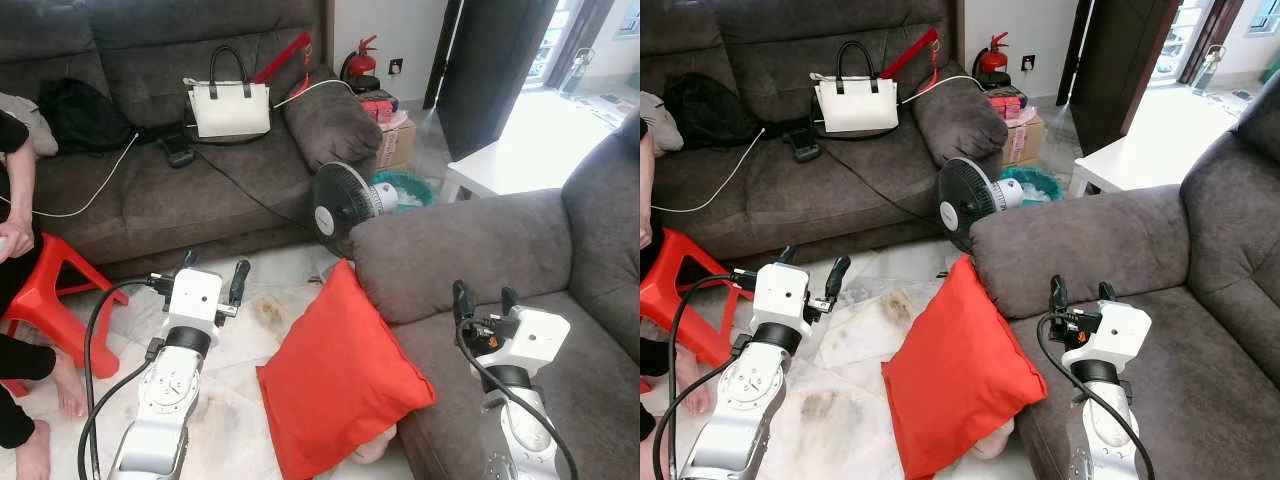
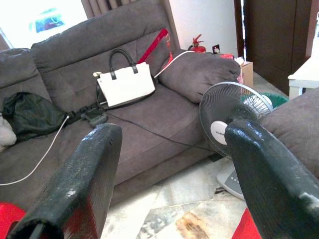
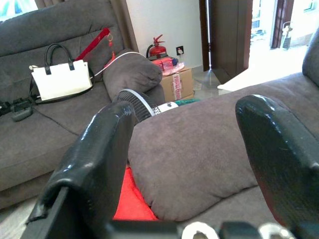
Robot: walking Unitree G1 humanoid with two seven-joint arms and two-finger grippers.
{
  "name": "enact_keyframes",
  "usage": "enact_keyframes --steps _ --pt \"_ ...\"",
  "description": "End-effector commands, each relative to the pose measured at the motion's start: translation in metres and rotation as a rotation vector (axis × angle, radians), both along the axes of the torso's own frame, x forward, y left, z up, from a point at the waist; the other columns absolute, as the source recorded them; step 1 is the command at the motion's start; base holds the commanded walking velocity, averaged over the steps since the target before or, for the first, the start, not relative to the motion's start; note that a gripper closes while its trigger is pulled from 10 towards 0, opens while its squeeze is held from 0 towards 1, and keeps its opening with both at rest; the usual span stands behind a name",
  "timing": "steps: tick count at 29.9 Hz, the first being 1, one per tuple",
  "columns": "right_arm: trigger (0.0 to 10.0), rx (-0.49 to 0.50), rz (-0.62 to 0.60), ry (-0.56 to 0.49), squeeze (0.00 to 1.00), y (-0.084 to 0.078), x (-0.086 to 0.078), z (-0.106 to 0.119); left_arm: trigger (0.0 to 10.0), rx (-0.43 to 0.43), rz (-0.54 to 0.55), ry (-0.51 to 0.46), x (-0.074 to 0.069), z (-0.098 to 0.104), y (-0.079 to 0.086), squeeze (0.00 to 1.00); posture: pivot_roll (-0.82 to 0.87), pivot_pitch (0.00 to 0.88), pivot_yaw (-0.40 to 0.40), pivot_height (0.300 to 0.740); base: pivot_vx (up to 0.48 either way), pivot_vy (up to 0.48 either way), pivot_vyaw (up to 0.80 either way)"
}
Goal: Move the pillow to the sofa from floor
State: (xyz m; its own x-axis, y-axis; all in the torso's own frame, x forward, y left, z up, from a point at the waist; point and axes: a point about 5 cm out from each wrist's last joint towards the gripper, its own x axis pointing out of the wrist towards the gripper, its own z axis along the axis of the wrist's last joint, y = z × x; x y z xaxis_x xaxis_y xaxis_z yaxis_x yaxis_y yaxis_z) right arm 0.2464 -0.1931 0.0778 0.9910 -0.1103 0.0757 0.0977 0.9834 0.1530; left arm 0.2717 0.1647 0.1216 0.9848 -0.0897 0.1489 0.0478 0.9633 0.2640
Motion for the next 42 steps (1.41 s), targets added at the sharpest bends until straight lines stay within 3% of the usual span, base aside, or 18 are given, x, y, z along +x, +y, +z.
enact_keyframes --steps 1,42 --pt "10.0 0.0 0.005 -0.015 0.0 0.0004 0.0021 0.0054 10.0 -0.006 -0.011 -0.026 0.0022 0.0083 -0.0017 0.0 0.14 0.049 0.003 0.74 0.0 0.0 0.0" --pt "10.0 -0.003 0.021 0.004 0.0 0.0014 0.0025 0.0027 10.0 -0.004 -0.038 -0.023 -0.0008 0.0068 -0.0088 0.0 0.14 0.043 -0.003 0.74 0.158 0.0 0.0"
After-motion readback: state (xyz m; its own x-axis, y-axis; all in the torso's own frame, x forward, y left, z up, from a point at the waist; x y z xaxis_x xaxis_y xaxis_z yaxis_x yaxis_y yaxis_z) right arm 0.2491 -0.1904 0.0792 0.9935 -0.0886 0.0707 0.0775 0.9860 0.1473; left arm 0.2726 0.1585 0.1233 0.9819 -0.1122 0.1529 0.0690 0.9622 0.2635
